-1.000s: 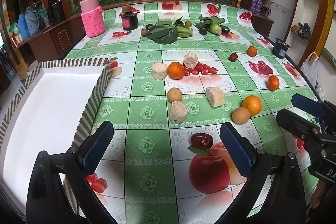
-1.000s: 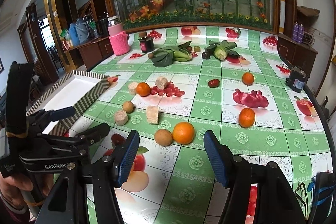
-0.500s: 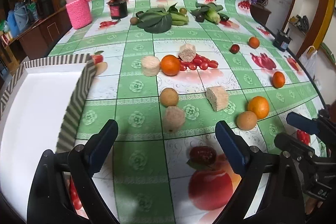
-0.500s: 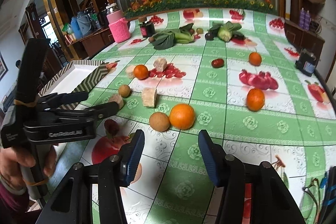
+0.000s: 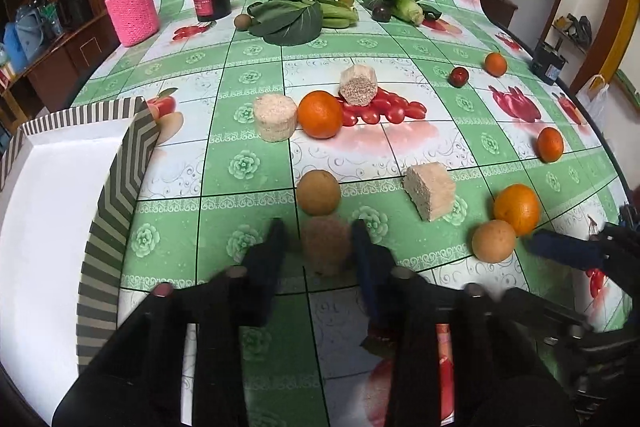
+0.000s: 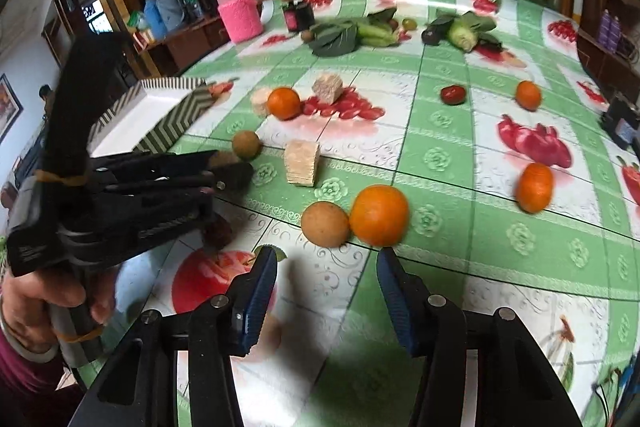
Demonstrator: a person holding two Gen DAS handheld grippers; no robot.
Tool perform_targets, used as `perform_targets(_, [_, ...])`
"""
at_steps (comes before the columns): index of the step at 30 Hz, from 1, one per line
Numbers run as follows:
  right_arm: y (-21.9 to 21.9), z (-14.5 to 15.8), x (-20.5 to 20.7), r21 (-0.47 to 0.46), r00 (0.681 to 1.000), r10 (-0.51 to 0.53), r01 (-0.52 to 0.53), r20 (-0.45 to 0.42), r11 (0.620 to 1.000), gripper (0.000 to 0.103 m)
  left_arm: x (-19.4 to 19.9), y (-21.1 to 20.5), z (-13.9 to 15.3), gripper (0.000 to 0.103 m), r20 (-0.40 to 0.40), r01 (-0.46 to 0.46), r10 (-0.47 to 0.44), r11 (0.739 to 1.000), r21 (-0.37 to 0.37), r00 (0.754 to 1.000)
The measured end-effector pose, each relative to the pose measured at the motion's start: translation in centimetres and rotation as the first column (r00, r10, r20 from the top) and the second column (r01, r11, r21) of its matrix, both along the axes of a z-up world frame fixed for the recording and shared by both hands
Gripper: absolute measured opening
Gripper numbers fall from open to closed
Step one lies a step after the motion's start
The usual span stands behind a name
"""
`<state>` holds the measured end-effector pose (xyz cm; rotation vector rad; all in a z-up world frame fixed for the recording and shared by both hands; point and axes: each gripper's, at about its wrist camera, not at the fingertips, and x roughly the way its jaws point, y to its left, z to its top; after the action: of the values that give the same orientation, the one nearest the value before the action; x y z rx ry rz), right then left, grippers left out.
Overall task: Organize fruits
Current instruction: 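Grasp the textured brown ball with the left tool while the right tool grasps the smooth brown fruit, then carry both fruits over the white tray and open both tools to drop them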
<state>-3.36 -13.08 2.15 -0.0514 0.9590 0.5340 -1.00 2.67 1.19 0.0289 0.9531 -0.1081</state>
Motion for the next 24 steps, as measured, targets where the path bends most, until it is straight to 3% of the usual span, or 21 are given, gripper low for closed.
perform_targets(6, [1.5,-0.4,1.8,-0.034,1.0,-0.012,0.012,0.003,0.999,0.046,-0.2,0.8,0.1,0.029,0.002,0.008,-0.008,0.999,-0.031,1.0])
perform_targets(8, [2.1,-0.4,2.0,-0.063,1.0,-0.001,0.003,0.02,0.998,0.035,-0.3,1.0,0.1,0.024,0.003,0.006,-0.006,0.999,-0.039,1.0])
perform_targets(11, [2.4,-0.4,1.8,-0.09,0.999,0.018,-0.014,0.036,0.996,0.028,-0.4,1.4,0.1,0.024,0.006,0.008,-0.008,0.998,-0.056,1.0])
perform_targets(24, [1.8,2.0,-0.5,0.087,0.998,0.029,-0.034,0.057,0.996,0.028,-3.4,3.0,2.7,0.024,0.05,0.006,-0.001,0.995,-0.101,0.999])
